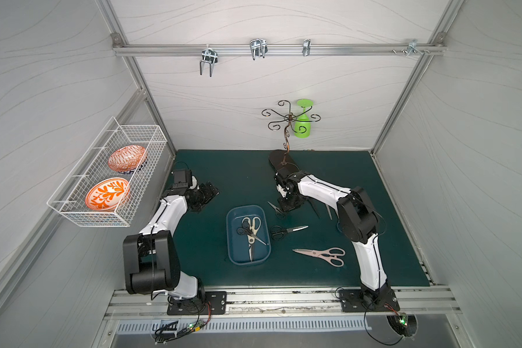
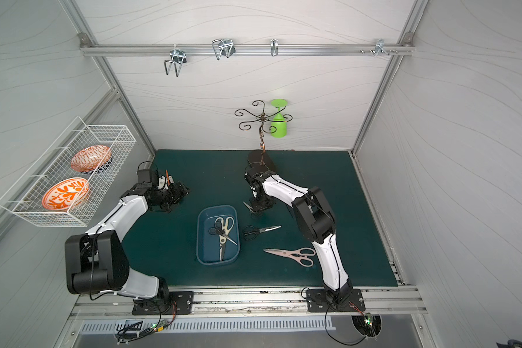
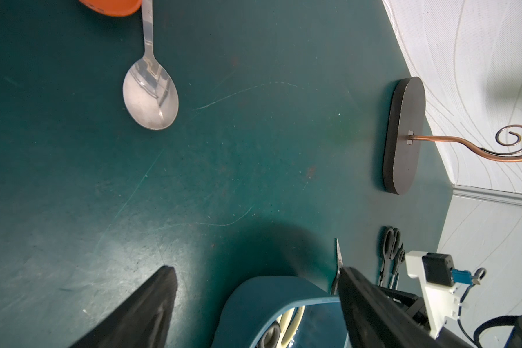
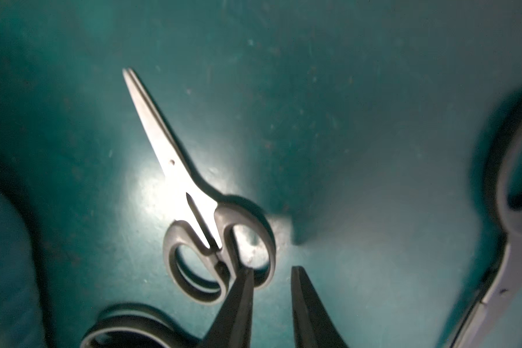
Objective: Put the scissors into the storage box
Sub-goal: Pick up the scissors from the center of the board.
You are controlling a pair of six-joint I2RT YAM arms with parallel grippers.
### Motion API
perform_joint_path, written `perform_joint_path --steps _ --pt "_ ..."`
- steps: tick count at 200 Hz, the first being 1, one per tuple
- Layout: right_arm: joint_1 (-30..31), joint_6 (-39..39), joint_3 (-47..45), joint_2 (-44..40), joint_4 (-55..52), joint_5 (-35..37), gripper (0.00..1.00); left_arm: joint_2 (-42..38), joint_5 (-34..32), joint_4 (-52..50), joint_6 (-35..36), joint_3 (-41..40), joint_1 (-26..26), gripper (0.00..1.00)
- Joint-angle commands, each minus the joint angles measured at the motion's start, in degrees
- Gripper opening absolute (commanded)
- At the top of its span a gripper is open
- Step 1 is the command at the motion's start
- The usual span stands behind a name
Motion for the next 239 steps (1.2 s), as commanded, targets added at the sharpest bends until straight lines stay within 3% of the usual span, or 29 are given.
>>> perform_joint_path --steps 1,181,239 --pt "-0.4 -1.0 1.2 1.5 -0.2 0.7 0.27 0.8 0.3 2.0 0.0 0.3 -0.2 0.88" --pt "-0.2 0.2 -2.3 3.8 1.3 0.2 0.25 1.2 -0.1 1.8 0.2 0.5 -0.3 0.88" --pt "-0.1 1.1 -1.6 5.7 0.0 0.5 0.16 1.3 -0.2 1.8 0.2 0.5 -0.2 0.88"
